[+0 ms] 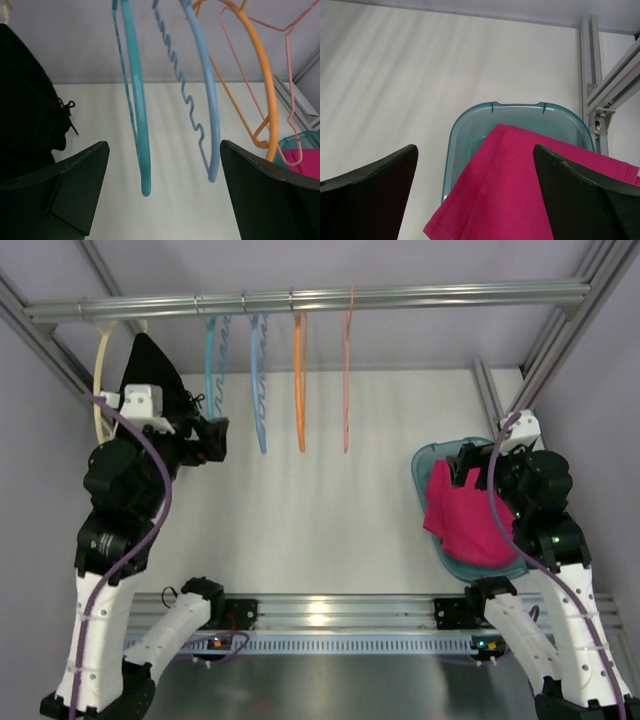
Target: Remove the trousers from the hanger
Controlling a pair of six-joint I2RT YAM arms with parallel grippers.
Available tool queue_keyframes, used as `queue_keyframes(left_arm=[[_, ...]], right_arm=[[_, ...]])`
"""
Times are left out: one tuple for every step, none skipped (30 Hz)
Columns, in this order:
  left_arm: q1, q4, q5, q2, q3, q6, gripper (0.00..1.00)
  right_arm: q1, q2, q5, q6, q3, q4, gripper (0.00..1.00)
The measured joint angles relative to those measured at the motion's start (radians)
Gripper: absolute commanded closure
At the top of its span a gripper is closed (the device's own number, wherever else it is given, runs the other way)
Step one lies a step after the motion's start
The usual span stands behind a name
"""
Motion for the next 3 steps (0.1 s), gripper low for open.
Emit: queue_keyframes(left_arm=[[0.024, -0.006, -0.006, -0.030, -0.014, 0.008, 0.01], [0.043, -0.020, -0.010, -0.058, -0.027, 0.017, 0.01], [0.057, -0.029, -0.019, -0.085, -0.040, 0.025, 0.01]], right_arm=[[0.000, 0.000, -0.007, 0.000, 0.000, 0.000, 0.01], [0.000, 0.001, -0.013, 0.000, 0.000, 0.000, 0.01], [0.000, 0.002, -0.019, 0.000, 0.000, 0.000, 0.01]])
